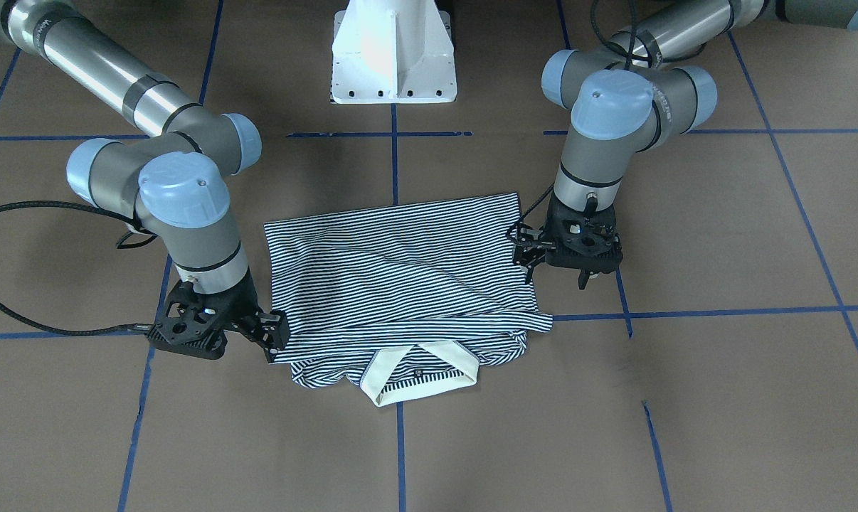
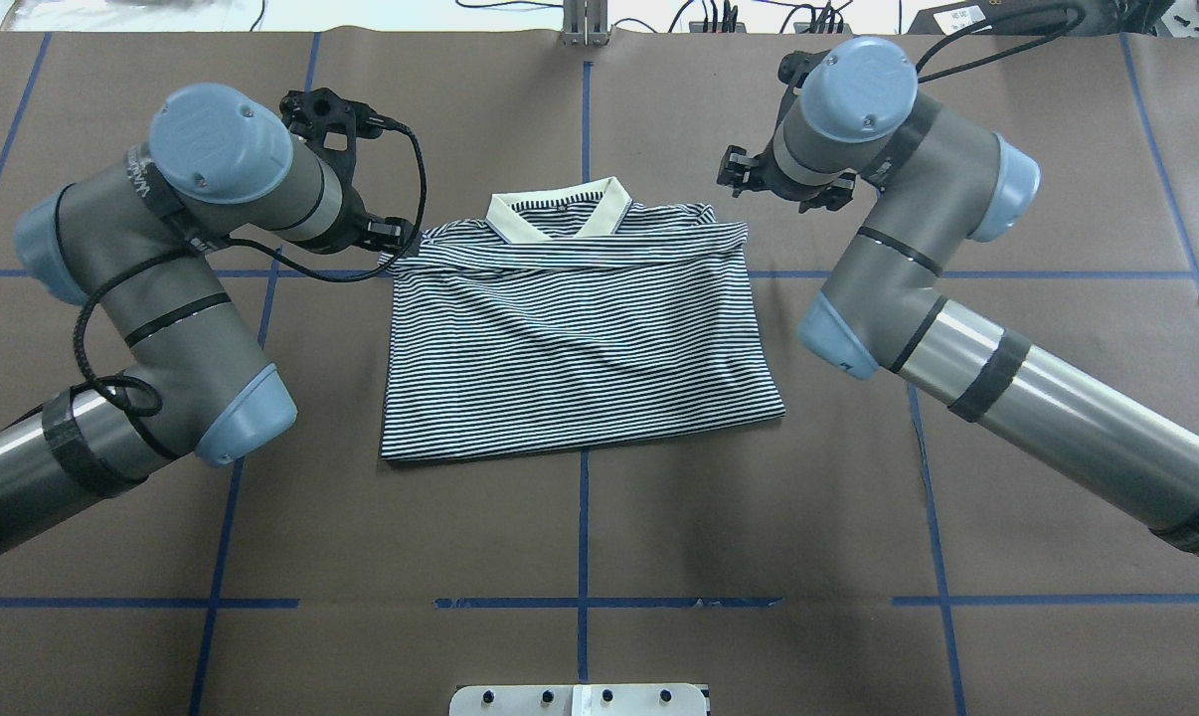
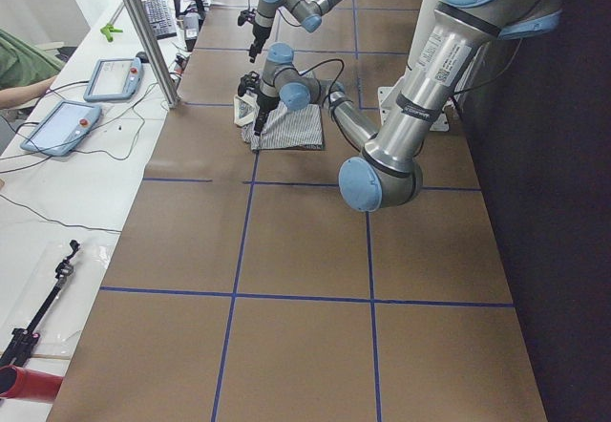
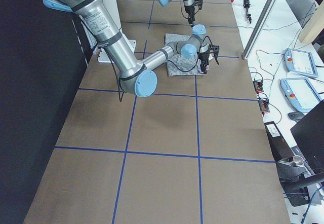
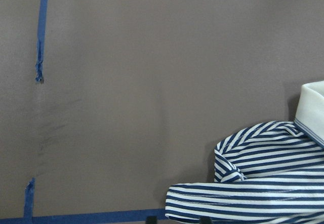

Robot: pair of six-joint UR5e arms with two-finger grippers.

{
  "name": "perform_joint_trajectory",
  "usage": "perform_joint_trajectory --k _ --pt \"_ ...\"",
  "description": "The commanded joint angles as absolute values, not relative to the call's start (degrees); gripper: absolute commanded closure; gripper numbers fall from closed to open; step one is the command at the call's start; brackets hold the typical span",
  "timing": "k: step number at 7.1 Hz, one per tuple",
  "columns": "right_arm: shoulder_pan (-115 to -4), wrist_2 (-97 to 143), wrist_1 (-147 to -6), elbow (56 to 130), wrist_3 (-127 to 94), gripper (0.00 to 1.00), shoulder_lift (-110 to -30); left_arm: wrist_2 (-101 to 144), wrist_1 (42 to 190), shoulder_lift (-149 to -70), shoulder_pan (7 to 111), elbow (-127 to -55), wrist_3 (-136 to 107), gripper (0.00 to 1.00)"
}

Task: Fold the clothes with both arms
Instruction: 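Open both grippers at the collar and raise them away from the shirt, then lower the left gripper to the folded shirt's side edge and grasp it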

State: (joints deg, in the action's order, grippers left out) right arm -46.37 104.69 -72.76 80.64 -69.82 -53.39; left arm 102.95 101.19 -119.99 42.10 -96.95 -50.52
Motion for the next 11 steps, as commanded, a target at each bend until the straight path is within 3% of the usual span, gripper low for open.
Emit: perform_joint_trajectory --k 1,2,3,4,5,11 --pt "-48.8 107.5 -72.8 87.3 -62.4 0.00 -59.7 102.4 101.8 -112.4 37.5 -106.0 -51.1 0.00" --pt "-48.8 107.5 -72.8 87.4 -62.8 0.00 -59.7 102.4 102.1 -110.2 34.3 -108.4 -56.5 0.00" --pt "-48.8 107.5 -72.8 87.5 -62.8 0.00 -59.7 101.8 104.7 -109.4 31.3 -108.5 -63.5 0.16" --pt "-48.8 107.5 -72.8 87.5 -62.8 0.00 -59.7 100.6 105.2 -109.2 28.9 -107.6 -70.4 0.41" --pt "-48.8 107.5 -72.8 87.5 -62.9 0.00 -59.7 100.3 105.6 -108.3 27.8 -107.5 -73.4 0.51" --pt "-48.8 107.3 -72.8 87.5 -63.0 0.00 -59.8 99.5 107.9 -106.3 23.1 -106.7 -77.5 0.51"
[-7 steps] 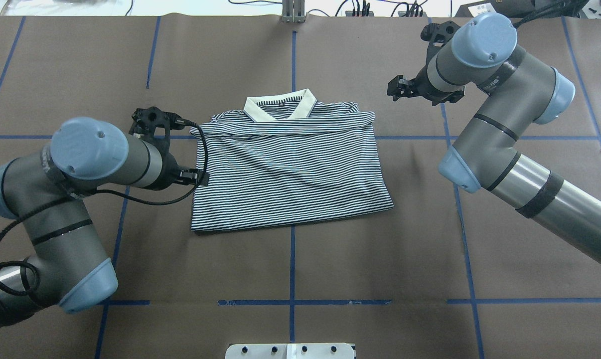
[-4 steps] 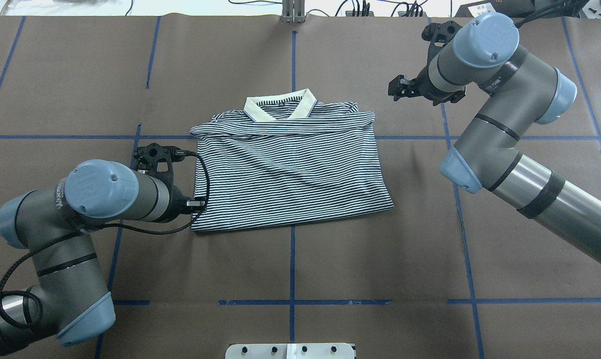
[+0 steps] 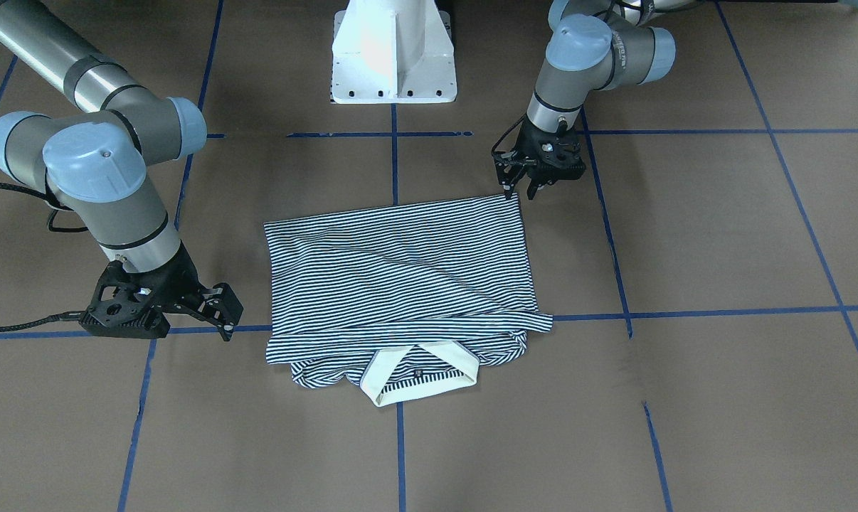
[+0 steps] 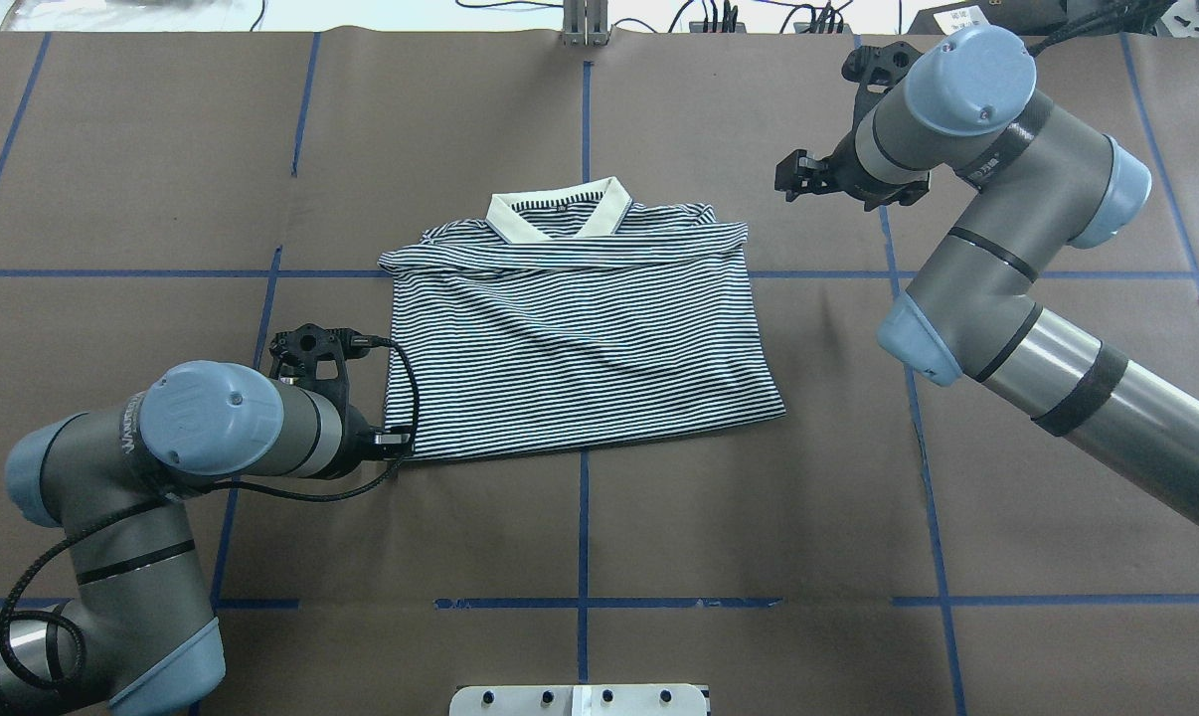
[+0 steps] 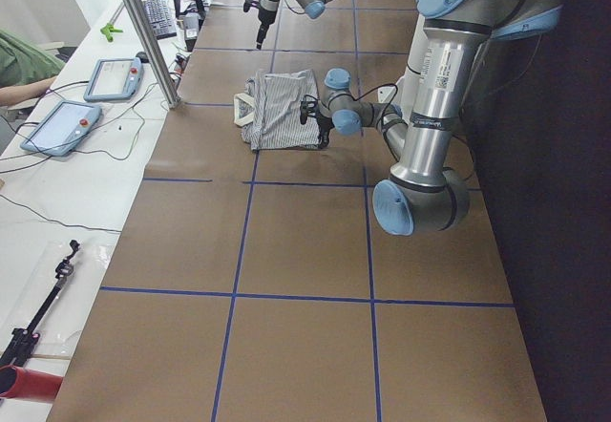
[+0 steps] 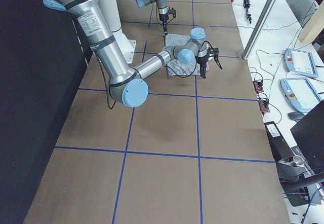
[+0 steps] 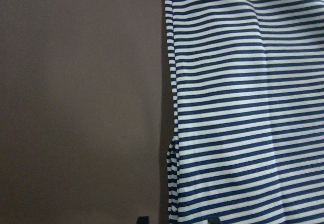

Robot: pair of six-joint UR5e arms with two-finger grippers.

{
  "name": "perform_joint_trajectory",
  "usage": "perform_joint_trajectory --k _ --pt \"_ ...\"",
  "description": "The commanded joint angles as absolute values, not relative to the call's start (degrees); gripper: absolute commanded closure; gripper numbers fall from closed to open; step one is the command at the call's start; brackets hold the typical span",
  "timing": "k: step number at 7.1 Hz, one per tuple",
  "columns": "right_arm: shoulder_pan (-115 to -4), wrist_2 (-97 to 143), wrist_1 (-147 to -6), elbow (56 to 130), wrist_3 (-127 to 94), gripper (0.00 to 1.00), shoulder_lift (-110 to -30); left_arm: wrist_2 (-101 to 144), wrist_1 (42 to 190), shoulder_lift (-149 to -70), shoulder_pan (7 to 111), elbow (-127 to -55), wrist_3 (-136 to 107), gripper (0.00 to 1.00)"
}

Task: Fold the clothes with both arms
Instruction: 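Lower the left gripper to the folded shirt's side edge and grasp it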

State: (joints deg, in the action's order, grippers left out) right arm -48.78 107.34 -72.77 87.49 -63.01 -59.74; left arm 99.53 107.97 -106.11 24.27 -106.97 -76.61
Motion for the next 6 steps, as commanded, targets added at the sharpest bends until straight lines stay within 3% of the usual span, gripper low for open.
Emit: perform_joint_trajectory --k 1,6 --pt "-48.8 107.3 -72.8 87.5 -63.1 0.00 -59.8 99.5 107.9 -106.4 22.3 -106.5 -78.3 0.54" --pt "-48.8 107.3 -72.8 87.5 -63.1 0.00 -59.9 99.3 107.9 -106.6 22.9 -106.6 -78.5 0.55"
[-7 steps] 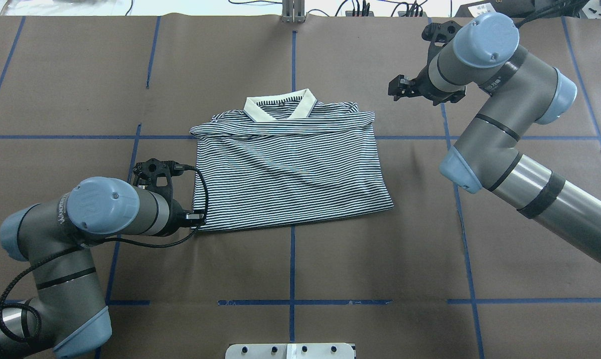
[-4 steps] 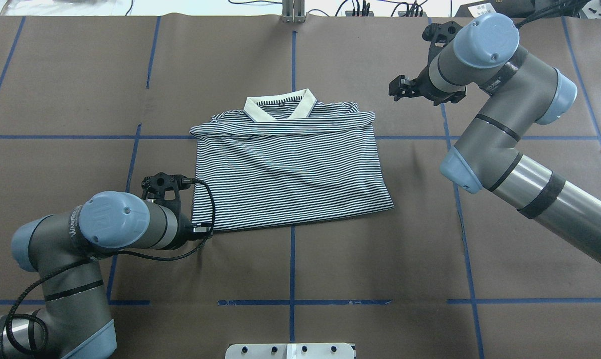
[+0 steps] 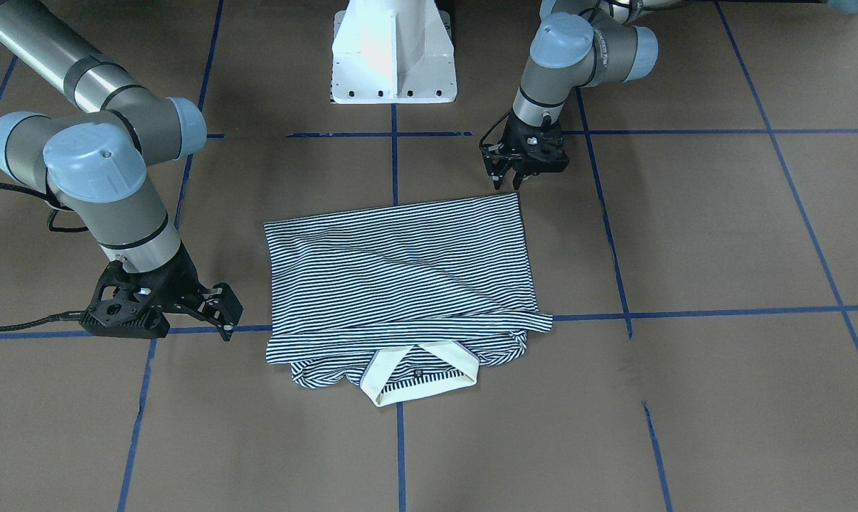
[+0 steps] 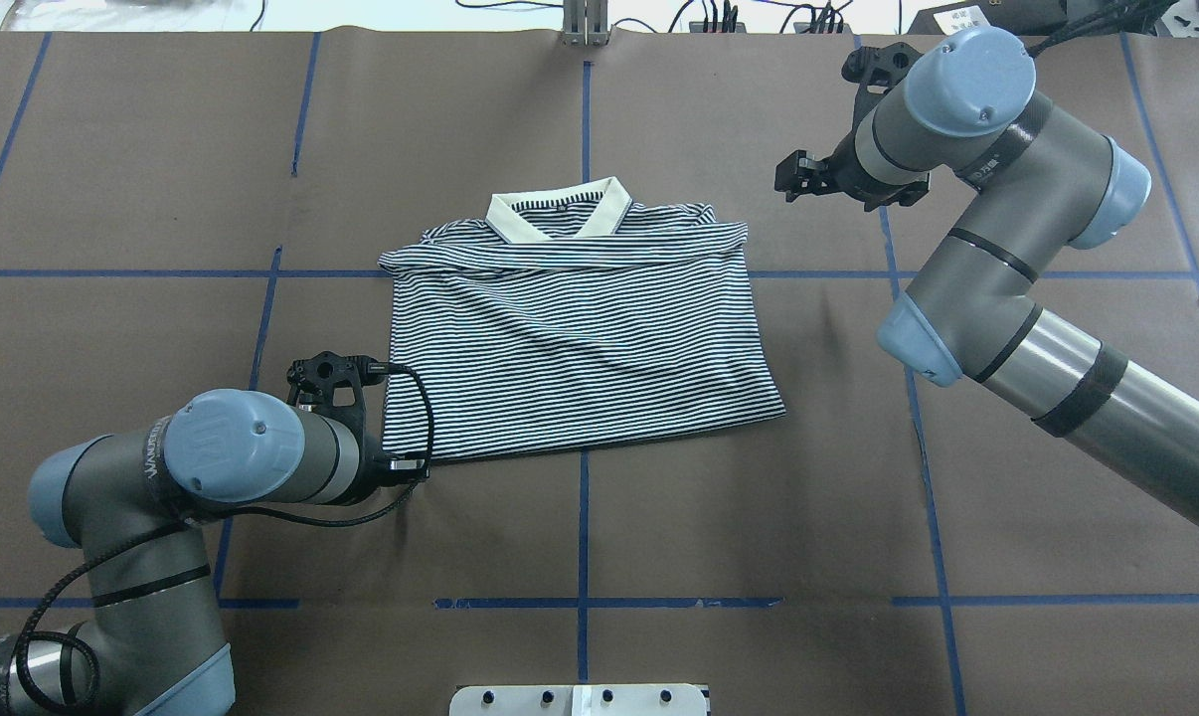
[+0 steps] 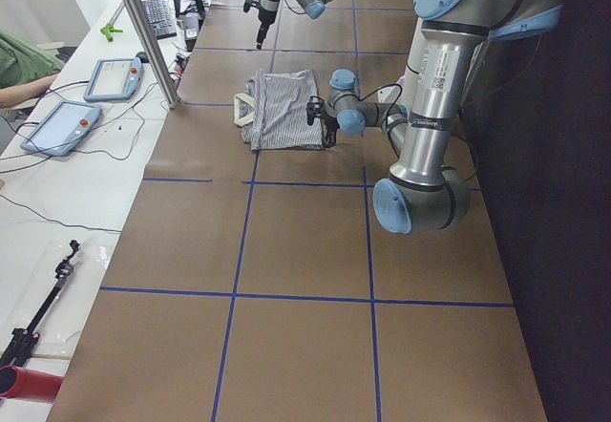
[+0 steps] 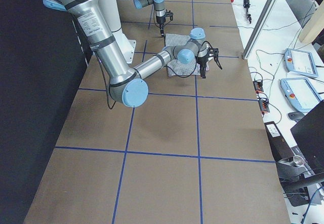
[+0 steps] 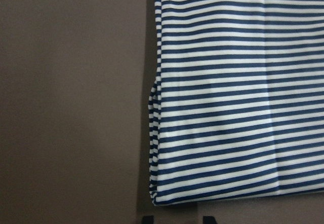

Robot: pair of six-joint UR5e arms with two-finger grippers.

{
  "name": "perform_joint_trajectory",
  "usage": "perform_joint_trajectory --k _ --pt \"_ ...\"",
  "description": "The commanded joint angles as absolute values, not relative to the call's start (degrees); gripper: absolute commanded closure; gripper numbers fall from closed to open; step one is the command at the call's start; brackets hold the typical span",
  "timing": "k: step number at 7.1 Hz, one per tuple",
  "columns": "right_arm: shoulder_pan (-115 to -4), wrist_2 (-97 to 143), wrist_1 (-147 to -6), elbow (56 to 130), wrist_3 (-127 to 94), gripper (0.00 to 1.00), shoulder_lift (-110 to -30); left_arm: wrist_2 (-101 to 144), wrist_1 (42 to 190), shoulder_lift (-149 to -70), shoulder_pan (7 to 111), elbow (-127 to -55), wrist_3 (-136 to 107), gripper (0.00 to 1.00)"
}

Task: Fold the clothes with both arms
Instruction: 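Lower the left gripper to the folded shirt's side edge and grasp it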

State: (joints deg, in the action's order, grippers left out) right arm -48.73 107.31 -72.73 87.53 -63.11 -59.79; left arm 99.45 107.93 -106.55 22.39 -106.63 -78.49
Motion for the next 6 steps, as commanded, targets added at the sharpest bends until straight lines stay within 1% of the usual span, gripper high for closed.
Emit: perform_joint_trajectory --k 1,6 --pt "-48.8 107.2 -72.8 87.5 -63.1 0.00 -59.9 99.2 107.8 -106.6 24.1 -106.5 -78.3 0.55" --pt "-48.8 107.2 -72.7 87.5 -63.1 0.00 -59.9 98.6 107.7 -108.3 24.0 -104.3 -78.5 0.55"
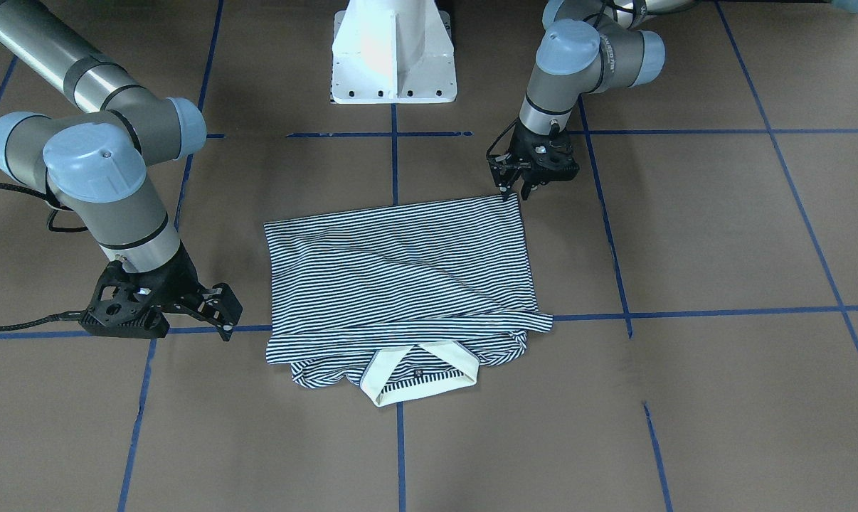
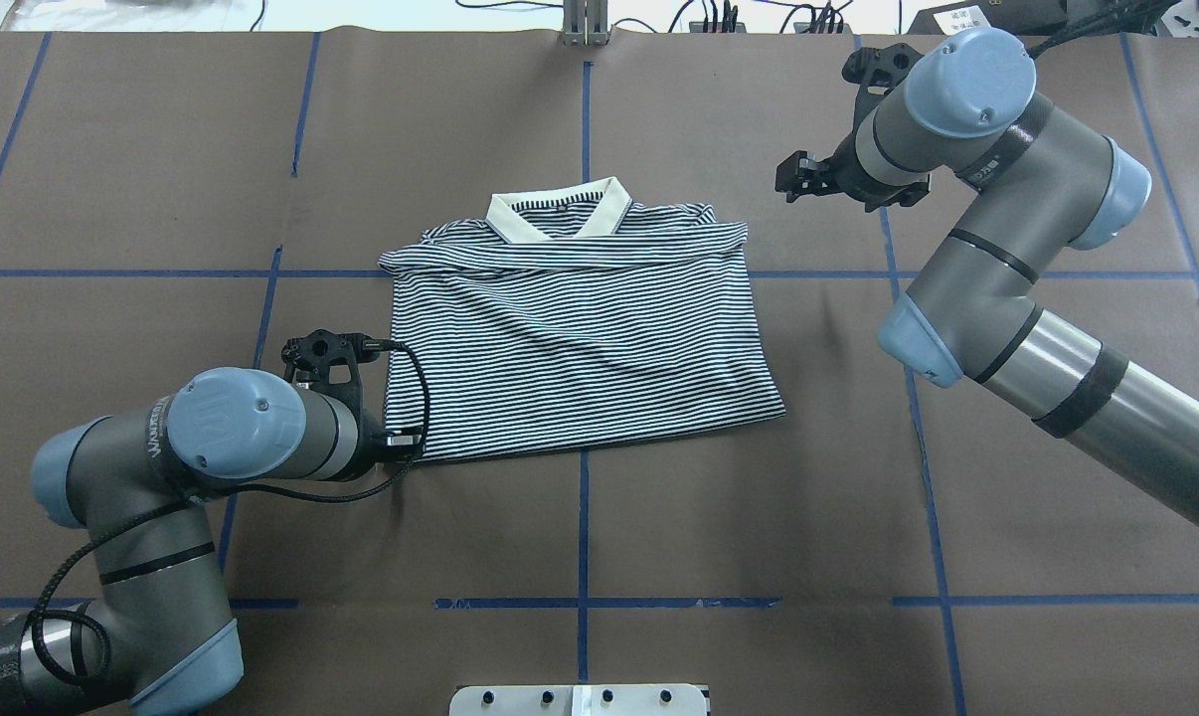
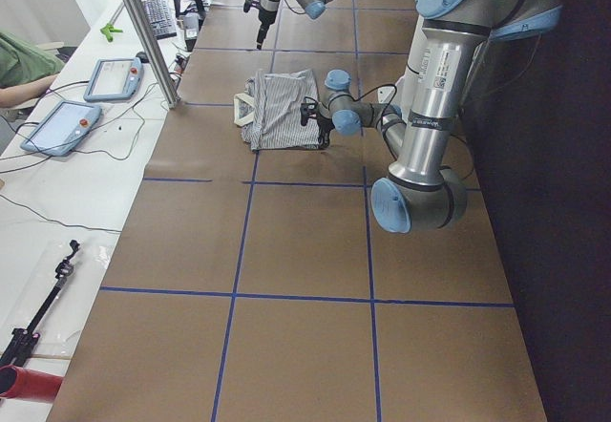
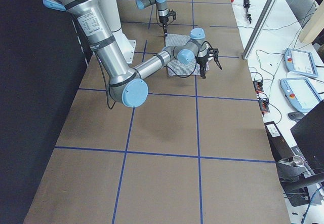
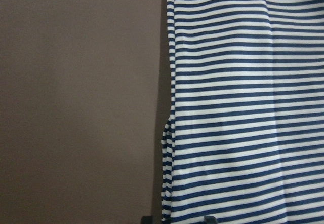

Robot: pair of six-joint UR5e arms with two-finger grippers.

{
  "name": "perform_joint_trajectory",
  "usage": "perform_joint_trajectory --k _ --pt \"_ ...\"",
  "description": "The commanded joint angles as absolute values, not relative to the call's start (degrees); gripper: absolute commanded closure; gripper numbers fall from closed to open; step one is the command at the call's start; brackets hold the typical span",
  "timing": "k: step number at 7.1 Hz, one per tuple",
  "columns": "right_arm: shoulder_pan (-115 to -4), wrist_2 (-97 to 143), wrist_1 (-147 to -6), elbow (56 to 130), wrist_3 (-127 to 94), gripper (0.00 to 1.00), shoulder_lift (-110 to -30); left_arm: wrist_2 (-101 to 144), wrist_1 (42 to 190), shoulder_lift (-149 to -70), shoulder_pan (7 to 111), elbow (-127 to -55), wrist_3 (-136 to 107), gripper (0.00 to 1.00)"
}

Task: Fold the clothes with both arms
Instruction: 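Lower the left gripper to the folded shirt's side edge and grasp it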

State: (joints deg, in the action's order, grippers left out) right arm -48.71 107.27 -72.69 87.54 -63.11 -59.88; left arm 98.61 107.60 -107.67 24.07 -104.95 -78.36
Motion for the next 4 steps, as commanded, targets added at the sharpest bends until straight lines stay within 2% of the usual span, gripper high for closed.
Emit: perform_joint_trajectory --k 1,2,3,4 --pt "-48.8 107.2 -72.7 87.5 -63.1 0.00 -59.9 98.6 107.7 -108.3 24.0 -104.3 -78.5 0.57" --pt "-48.7 107.2 -72.7 87.5 -63.1 0.00 -59.9 98.6 107.7 -108.2 24.0 -104.3 -78.6 0.66" --pt "-48.7 107.2 -72.7 87.5 -63.1 0.00 -59.9 98.6 107.8 -108.2 24.0 -104.4 -78.7 0.91" --pt "-48.7 107.2 -72.7 87.5 -63.1 0.00 -59.9 98.5 107.8 -108.0 24.1 -104.6 -78.6 1.00"
